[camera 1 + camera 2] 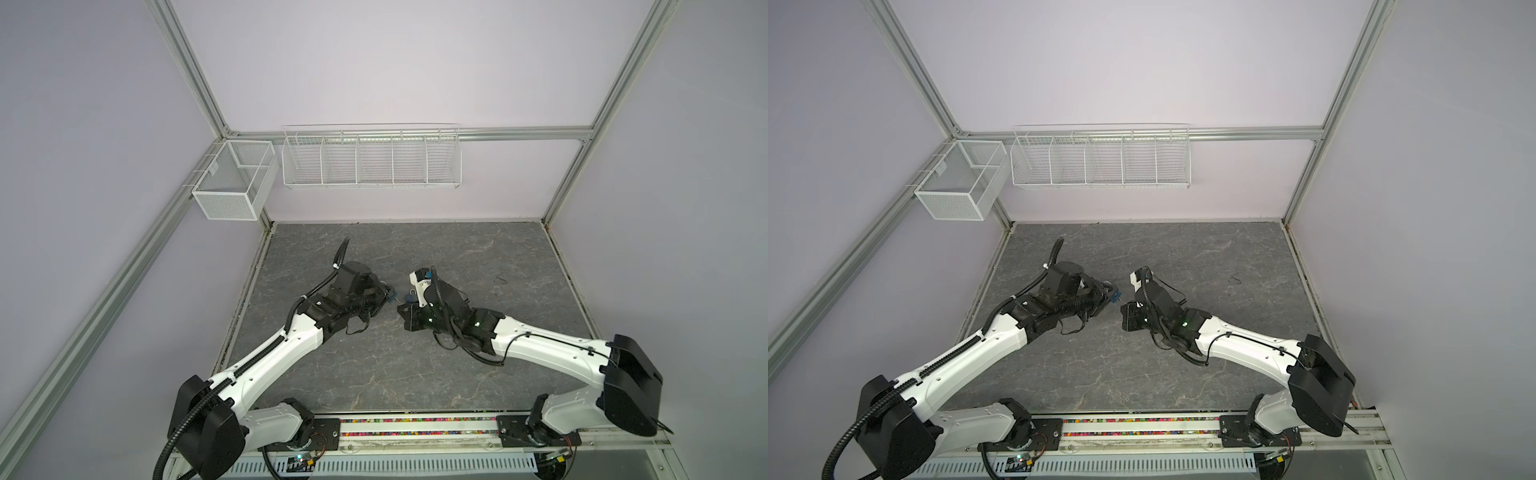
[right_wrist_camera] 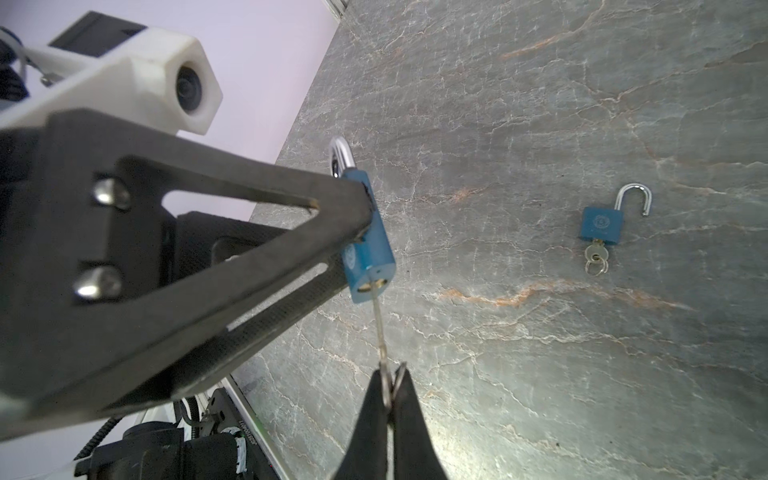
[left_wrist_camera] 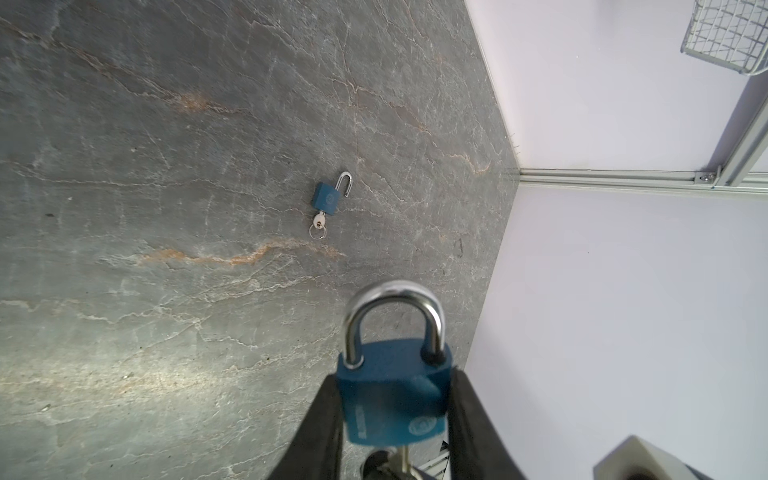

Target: Unlock with the key

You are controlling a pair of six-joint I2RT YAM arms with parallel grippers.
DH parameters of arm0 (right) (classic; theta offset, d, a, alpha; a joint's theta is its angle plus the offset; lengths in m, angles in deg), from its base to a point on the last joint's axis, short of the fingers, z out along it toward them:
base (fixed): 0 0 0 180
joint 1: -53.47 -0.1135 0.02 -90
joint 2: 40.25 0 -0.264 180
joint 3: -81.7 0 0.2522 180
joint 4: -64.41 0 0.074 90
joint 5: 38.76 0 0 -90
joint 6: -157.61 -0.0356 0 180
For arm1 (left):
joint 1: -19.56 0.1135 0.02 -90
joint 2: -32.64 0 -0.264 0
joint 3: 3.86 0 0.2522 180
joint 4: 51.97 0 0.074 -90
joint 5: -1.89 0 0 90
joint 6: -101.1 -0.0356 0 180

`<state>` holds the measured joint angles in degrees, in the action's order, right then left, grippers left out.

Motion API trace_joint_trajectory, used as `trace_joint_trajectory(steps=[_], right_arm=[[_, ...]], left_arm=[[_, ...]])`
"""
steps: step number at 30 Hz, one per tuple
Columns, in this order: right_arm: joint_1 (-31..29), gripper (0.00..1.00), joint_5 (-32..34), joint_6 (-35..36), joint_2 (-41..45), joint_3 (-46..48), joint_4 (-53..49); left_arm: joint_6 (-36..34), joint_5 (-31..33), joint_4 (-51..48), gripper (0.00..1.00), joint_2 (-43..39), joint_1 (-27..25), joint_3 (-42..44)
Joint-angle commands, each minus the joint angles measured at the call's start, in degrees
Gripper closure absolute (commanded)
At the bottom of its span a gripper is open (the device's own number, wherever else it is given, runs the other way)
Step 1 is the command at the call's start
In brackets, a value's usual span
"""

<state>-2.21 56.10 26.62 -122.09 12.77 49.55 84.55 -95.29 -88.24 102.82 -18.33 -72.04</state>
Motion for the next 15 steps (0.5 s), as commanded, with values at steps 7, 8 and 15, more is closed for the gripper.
trace_joint_trajectory(steps=[7, 8, 15], right_arm=[[-0.5, 0.94, 2.3, 1.5, 1.6, -0.4, 4.5], [-0.9, 0.94, 2.6, 1.5, 1.6, -0.3, 5.4], [-2.2, 0.94, 5.5, 5.8, 1.3, -0.3, 8.9]], left_arm=[[2.1, -2.2, -0.4, 1.00, -1.7, -0.2, -0.1], [2.6, -2.2, 0.0, 1.00, -1.9, -0.3, 0.0], [2.6, -3.3, 0.4, 1.00, -1.6, -0.5, 0.2]])
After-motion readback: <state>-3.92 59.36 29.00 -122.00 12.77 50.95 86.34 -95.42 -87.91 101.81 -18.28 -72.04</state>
